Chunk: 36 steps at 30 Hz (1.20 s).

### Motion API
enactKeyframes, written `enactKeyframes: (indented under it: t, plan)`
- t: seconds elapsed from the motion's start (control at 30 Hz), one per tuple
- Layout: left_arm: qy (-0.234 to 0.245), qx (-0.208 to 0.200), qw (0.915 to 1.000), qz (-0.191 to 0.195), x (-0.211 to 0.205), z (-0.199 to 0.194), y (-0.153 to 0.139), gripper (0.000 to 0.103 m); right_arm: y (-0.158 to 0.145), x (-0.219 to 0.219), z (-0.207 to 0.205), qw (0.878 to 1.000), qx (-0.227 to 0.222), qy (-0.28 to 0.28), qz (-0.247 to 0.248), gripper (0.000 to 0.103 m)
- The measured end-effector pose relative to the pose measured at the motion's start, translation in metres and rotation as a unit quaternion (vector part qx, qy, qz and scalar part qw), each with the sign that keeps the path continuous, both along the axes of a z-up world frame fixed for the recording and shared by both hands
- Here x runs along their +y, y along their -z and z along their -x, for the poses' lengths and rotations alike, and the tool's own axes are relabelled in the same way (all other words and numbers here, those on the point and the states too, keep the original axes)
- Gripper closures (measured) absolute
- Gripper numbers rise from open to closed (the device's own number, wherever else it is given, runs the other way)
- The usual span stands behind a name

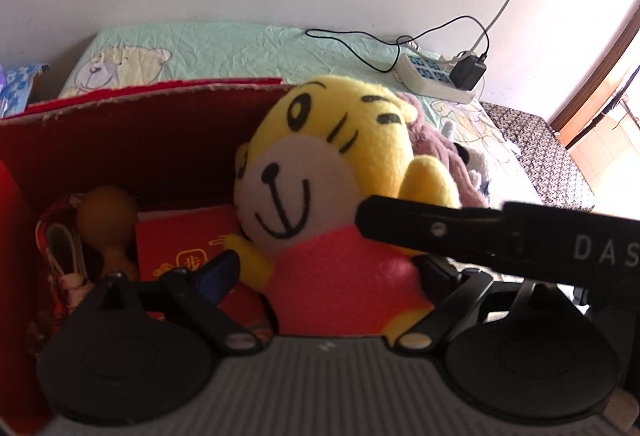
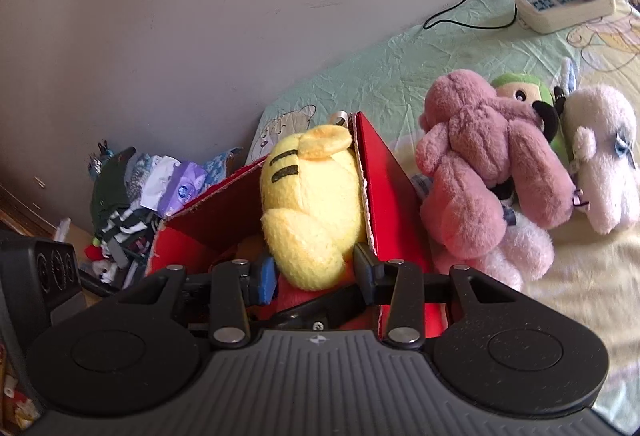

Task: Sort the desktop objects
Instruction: 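Lower the yellow tiger plush into the red box with both grippers, then open both grippers and withdraw them from the tiger plush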

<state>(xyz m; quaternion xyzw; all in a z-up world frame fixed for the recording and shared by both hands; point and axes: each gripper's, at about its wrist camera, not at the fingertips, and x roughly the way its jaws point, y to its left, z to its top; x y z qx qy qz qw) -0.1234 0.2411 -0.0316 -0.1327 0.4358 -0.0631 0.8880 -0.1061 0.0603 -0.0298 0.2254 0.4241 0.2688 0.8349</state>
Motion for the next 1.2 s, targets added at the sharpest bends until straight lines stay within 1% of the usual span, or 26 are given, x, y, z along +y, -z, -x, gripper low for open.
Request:
enactKeyframes:
  t: [0.13,0.27,0.33,0.4,0.5,0.7,0.93,1.0,1.07,1.2]
  plan:
    - [0.002,-0.011,0.9999,0.001,0.003,0.009,-0.008,0.011,-0.005,-0.01,0.009,1.0,-0.012,-0.004,-0.016,0.059]
    - [-0.001,-0.016,0.9998,-0.008,0.001,0.016,-0.016,0.011,-0.008,-0.02,0.016,0.999,-0.019,0.0,-0.029,0.057]
    - [-0.007,-0.014,0.9997,-0.019,-0.002,0.018,-0.019,0.011,-0.009,-0.023,0.019,0.999,-0.023,0.007,-0.026,0.057]
    - [-0.012,-0.01,0.9991,-0.038,-0.007,0.018,-0.023,0.011,-0.008,-0.027,0.02,0.999,-0.019,0.011,-0.027,0.058]
    - [-0.018,-0.014,0.9981,-0.058,-0.013,0.026,-0.026,0.011,-0.007,-0.032,0.024,0.999,-0.018,0.015,-0.032,0.058]
    - [-0.032,-0.021,0.9944,-0.098,-0.028,0.041,-0.037,0.011,-0.008,-0.044,0.037,0.999,-0.03,0.019,-0.038,0.058]
    - [-0.042,-0.045,0.9882,-0.14,-0.062,0.061,-0.049,0.011,-0.003,-0.072,0.046,0.998,-0.023,0.022,-0.053,0.057]
    - [-0.043,-0.051,0.9866,-0.149,-0.075,0.065,-0.051,0.015,-0.002,-0.085,0.047,0.998,-0.019,0.023,-0.054,0.057]
    - [-0.042,-0.055,0.9864,-0.15,-0.088,0.067,-0.056,0.016,-0.001,-0.098,0.046,0.998,-0.017,0.023,-0.052,0.057]
    - [-0.032,-0.074,0.9872,-0.137,-0.119,0.066,-0.064,0.012,-0.002,-0.13,0.044,0.998,-0.016,0.025,-0.049,0.057]
